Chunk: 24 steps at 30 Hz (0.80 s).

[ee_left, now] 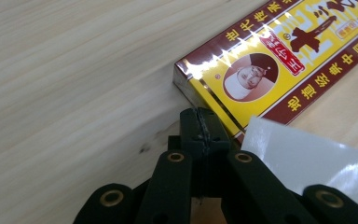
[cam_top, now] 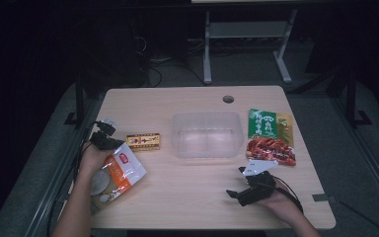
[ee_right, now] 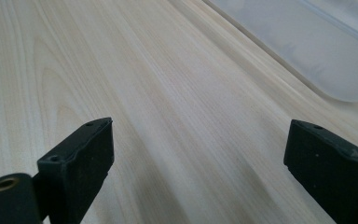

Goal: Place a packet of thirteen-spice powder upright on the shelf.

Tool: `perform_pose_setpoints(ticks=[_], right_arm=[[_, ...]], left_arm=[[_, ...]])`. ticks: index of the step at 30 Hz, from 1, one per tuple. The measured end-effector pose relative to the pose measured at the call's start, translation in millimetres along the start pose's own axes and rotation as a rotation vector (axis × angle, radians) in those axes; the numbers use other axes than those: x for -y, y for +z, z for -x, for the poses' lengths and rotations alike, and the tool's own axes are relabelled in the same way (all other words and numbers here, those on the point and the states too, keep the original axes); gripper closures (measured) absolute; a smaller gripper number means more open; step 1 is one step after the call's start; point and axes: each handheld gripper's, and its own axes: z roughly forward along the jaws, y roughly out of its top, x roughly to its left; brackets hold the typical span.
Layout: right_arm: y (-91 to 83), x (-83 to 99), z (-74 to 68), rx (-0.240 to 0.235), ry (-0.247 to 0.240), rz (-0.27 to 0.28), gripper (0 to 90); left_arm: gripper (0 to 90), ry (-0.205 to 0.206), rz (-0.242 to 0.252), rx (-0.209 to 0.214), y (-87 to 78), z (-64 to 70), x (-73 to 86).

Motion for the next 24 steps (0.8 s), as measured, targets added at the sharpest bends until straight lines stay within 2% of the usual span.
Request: perform_pose_setpoints(ticks=[9, 11, 15, 17, 19, 21, 22, 24], right_arm=[[0.4, 0.1, 0.6, 0.001, -0.003, -0.001, 7.9], [0.3, 0.1, 0.6, 0.001, -0.002, -0.001, 8.0], [-0.8, 0.5, 0.4, 0.002, 0.004, 0.001, 8.0], [-1.1, 0.8, 0.9, 0.001, 0.004, 0.001, 8.0], [-0.8, 0.9, 1.6, 0.000, 0.008, 0.002, 7.9], [-0.1, 0.8, 1.9, -0.001, 0.008, 0.001, 7.9], [0.1, 0.7, 1.8, -0.001, 0.005, -0.002, 8.0], [0.4, 0.6, 1.3, -0.004, 0.004, -0.004, 7.9]], left_arm=[[89.7, 0.069, -0.003, 0.058, 11.2, 21.7, -14.2], [89.7, 0.087, -0.008, 0.056, 12.7, 26.2, -17.0], [89.6, 0.123, -0.002, 0.014, 4.3, 27.3, -21.5], [88.2, 0.132, 0.039, 0.021, -1.9, 26.8, -23.2], [78.1, 0.164, 0.026, 0.026, -4.5, 27.3, -26.7], [67.7, 0.235, 0.023, 0.033, -5.9, 29.0, -30.2], [63.1, 0.246, 0.023, 0.045, -4.7, 30.0, -32.1], [51.4, 0.294, 0.012, 0.046, -1.9, 34.2, -34.8]])
